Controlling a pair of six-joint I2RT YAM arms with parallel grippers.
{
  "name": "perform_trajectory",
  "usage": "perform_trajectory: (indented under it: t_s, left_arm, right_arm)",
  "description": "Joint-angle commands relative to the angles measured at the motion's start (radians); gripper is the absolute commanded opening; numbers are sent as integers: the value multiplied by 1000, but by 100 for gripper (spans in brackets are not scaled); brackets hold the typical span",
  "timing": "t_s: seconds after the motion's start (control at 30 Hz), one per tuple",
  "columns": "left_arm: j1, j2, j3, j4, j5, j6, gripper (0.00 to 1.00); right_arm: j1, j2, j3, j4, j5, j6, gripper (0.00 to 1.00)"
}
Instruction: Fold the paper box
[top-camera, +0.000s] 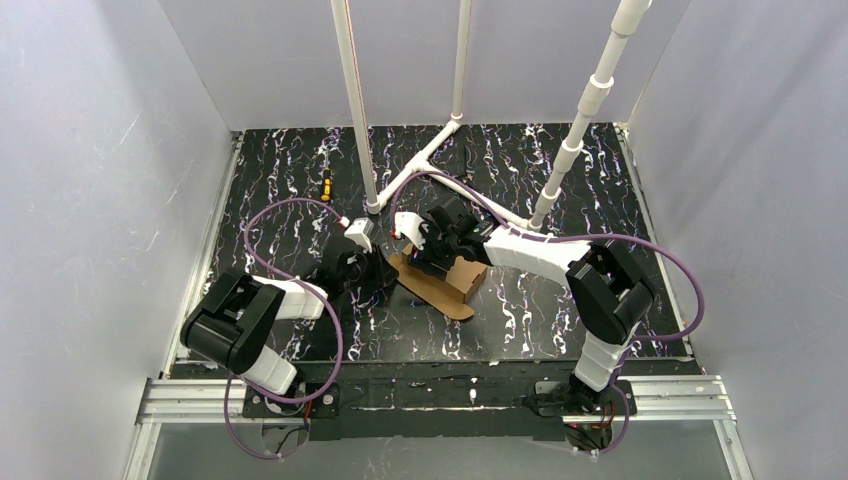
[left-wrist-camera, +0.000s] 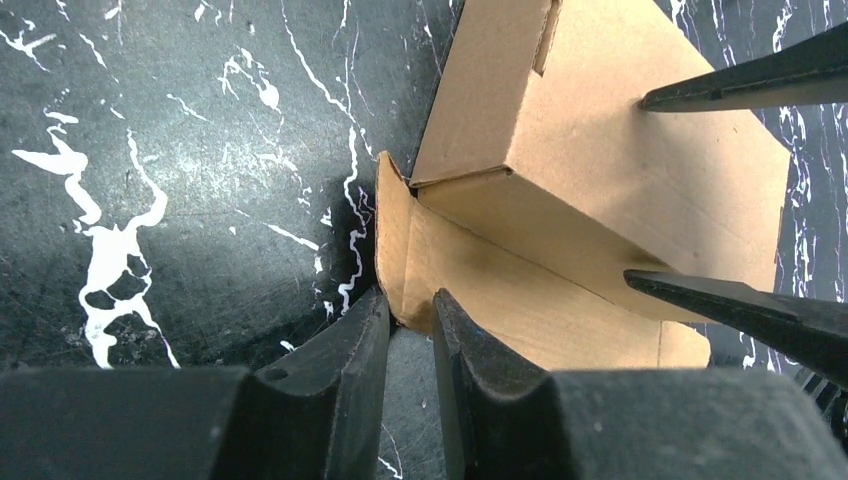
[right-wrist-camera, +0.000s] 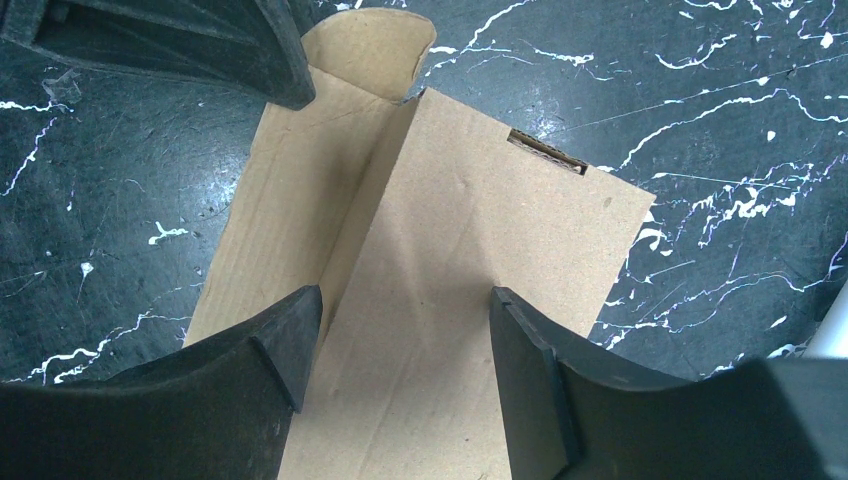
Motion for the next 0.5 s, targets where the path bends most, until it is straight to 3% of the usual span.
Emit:
perform_trajectory:
  t_s: [0.0, 0.47]
  left_arm:
    - [-2, -25, 44, -10, -32, -1, 22]
    - [12, 10, 75, -8, -50, -29, 18]
  right_arm:
    - [0, 6, -14, -61, -45, 19, 70]
    - [-1, 3, -12, -66, -51, 16, 70]
